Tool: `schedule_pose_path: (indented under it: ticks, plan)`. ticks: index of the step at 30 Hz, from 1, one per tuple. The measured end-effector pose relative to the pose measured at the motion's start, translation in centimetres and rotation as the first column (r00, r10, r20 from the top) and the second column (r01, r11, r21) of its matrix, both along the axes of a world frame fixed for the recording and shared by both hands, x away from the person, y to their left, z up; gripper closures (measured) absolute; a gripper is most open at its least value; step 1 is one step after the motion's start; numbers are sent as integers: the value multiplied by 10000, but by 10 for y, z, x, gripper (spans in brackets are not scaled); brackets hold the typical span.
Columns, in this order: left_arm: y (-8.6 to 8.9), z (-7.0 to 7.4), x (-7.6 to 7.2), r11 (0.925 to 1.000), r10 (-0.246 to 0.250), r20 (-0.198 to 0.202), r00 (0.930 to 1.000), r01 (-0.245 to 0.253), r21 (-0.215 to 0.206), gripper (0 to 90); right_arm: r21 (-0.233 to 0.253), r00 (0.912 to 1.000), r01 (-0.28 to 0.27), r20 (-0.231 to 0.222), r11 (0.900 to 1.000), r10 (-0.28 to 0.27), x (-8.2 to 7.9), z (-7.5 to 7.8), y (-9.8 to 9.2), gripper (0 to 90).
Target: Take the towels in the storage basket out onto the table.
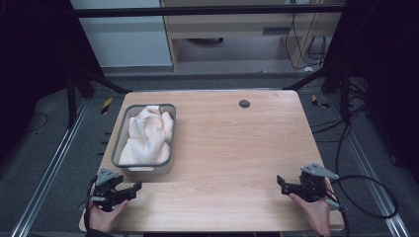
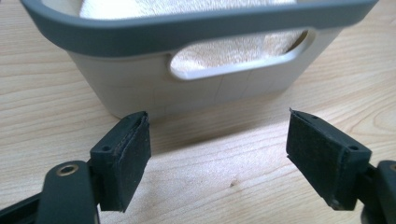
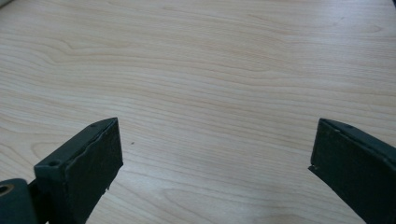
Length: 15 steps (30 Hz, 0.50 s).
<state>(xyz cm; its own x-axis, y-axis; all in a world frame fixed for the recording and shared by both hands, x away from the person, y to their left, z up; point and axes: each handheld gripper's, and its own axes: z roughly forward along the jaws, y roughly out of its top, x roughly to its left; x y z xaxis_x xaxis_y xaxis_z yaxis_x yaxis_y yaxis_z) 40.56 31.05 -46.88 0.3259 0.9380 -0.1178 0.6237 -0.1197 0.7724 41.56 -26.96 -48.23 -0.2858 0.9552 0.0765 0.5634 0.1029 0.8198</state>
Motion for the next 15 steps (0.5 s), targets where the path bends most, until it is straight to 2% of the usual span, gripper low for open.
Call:
schedule_pose_path:
  ticks: [5,12,15]
  plan:
    - [2,10,-5,9994,149,356,9993,-138,-323,217,-260,9998,-126,160,9996,131,-3,3,9,34]
    - [4,17,-6,9984,146,480,9987,-119,-556,220,-441,9978,-482,431,9979,501,-10,8,17,105]
    - [4,21,-8,9980,159,581,9982,-124,-616,220,-512,9980,-523,342,9973,541,-11,7,18,121]
